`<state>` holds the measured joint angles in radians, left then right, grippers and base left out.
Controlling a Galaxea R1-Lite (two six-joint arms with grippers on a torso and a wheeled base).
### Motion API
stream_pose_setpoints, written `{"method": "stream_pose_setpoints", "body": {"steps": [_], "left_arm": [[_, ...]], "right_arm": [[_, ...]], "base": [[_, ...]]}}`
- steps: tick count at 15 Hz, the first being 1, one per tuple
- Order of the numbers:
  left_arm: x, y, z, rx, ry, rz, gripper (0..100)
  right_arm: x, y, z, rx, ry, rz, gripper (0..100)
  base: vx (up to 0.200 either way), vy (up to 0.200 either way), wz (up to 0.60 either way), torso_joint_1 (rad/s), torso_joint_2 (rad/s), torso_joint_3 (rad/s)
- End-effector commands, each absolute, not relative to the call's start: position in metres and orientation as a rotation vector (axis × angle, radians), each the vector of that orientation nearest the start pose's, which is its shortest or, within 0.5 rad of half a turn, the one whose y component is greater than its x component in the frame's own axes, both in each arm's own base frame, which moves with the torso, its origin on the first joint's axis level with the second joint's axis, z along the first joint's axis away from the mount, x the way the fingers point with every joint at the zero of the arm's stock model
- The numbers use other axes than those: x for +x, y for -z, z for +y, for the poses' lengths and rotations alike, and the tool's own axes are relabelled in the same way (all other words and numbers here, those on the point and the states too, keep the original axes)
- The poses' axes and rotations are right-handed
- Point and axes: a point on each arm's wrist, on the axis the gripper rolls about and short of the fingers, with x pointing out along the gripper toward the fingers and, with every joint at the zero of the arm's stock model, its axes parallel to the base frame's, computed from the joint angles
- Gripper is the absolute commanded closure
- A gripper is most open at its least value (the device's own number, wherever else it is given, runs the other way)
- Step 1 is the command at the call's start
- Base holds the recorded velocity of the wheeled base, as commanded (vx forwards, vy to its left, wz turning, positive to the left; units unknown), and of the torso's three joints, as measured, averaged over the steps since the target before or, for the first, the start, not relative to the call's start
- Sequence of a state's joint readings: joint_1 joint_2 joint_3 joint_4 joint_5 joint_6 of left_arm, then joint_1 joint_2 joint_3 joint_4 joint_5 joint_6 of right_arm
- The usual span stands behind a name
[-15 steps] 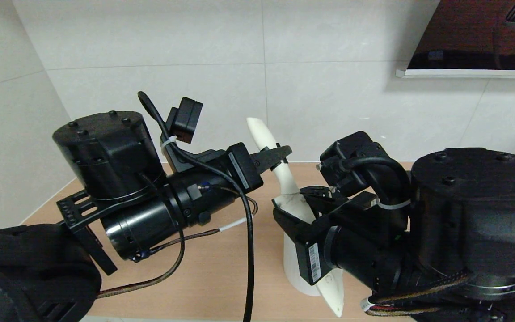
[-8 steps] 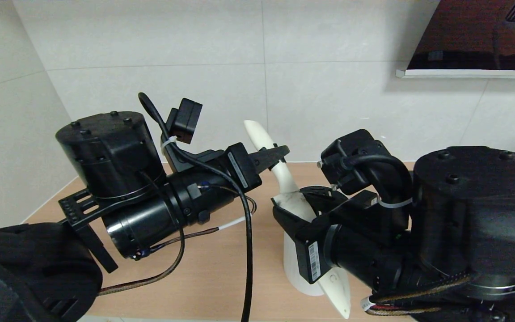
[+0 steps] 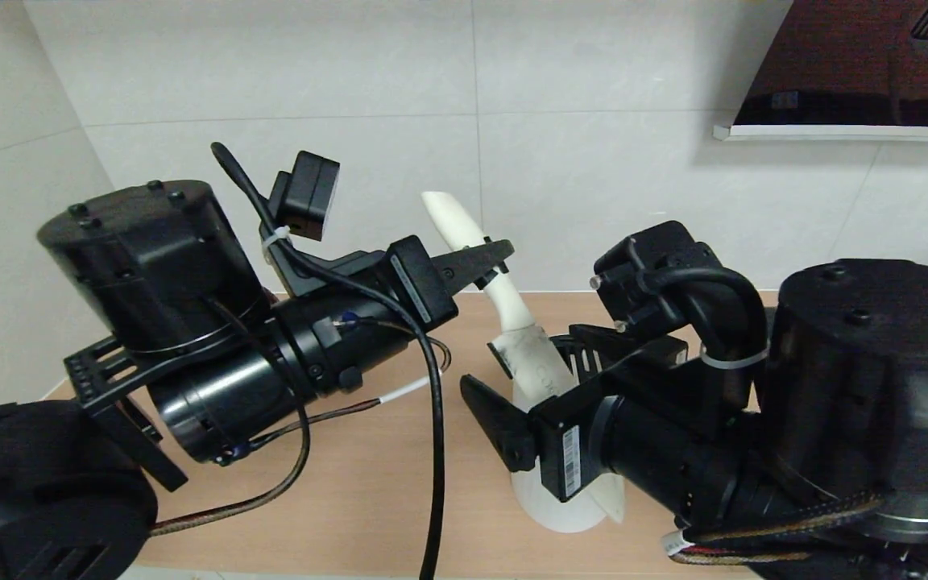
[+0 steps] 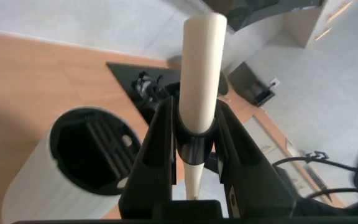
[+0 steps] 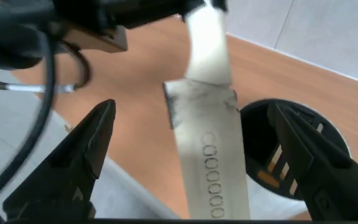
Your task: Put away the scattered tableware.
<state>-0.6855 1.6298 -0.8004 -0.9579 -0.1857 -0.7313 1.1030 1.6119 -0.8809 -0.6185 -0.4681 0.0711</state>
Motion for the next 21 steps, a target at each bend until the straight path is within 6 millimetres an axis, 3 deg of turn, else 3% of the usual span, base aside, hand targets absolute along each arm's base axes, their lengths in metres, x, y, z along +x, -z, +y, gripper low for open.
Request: {"method": "stream_pose_setpoints", "body": {"steps": [1,3,6,8,10,16,21], "left_arm": [[0.212,-0.253,-0.179,-0.716,0.903,0.128,100],[0.203,-0.271,-0.169,-0.625,0.916,0.006,100],[0.210,-0.299,-0.166,-0.514,0.921,-0.158,100],[0.214,-0.297,-0.170,-0.434,0.961,-0.203,100],[0.219,-0.277,-0.171,-0.350,0.991,-0.246,100],[0.243,-0.248,-0.191,-0.194,1.022,-0.384,100],[0.265,-0.232,-0.206,-0.167,1.011,-0.434,100]], "right_arm": [[0.138,-0.233,0.247,0.003,-0.626,0.084,0],[0.144,-0.254,0.212,0.011,-0.548,0.015,0],[0.149,-0.278,0.167,0.054,-0.431,-0.065,0],[0.152,-0.285,0.149,0.035,-0.367,-0.082,0],[0.158,-0.286,0.141,0.028,-0.351,-0.087,0],[0.174,-0.270,0.152,-0.009,-0.343,-0.032,0],[0.174,-0.269,0.153,-0.013,-0.345,-0.028,0]], "base": [[0.000,0.000,0.00,0.000,0.00,0.000],[0.000,0.000,0.00,0.000,0.00,0.000],[0.000,0.000,0.00,0.000,0.00,0.000],[0.000,0.000,0.00,0.000,0.00,0.000],[0.000,0.000,0.00,0.000,0.00,0.000],[0.000,0.000,0.00,0.000,0.00,0.000],[0.000,0.000,0.00,0.000,0.00,0.000]]}}
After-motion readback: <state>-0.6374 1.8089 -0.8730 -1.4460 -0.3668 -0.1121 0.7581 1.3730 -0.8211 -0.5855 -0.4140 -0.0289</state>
